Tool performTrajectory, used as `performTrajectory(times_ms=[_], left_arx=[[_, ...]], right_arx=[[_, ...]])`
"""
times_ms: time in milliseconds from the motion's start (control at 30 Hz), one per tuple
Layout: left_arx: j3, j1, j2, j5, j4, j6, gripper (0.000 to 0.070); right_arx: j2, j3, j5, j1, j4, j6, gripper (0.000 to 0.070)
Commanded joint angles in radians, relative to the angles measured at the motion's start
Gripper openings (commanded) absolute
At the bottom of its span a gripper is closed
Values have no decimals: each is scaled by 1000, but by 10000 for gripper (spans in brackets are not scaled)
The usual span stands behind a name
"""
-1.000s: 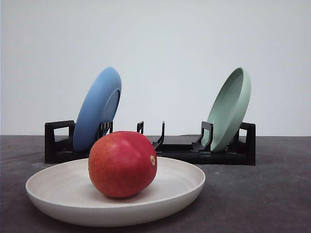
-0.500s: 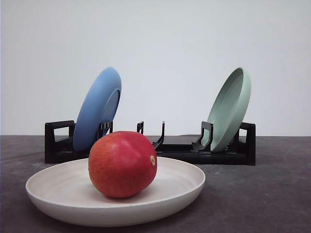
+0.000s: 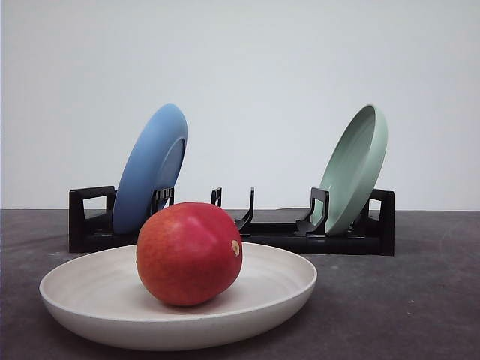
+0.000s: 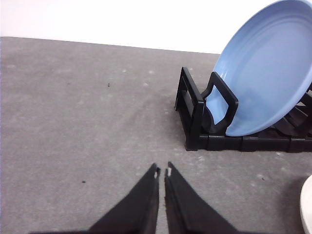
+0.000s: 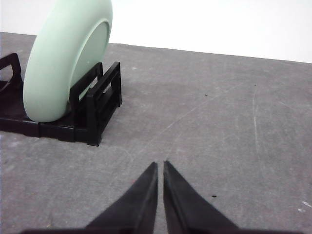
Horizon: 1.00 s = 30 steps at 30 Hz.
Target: Place pomegranate in white plate
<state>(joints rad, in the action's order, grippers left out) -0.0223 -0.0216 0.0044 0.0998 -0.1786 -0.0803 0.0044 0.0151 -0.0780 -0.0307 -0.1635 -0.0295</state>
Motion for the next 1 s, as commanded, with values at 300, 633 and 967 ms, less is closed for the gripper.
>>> performTrajectory(times_ms=[300,633,967], left_arx=[[10,2,-2,-2,-3,0,0],[10,2,-2,-3,-3,0,0],[10,2,-2,-3,-3,0,0]], right_arx=[[-1,-5,0,1,10,10,16],[-1,-5,0,1,10,10,16],[-1,-5,0,1,10,10,16]])
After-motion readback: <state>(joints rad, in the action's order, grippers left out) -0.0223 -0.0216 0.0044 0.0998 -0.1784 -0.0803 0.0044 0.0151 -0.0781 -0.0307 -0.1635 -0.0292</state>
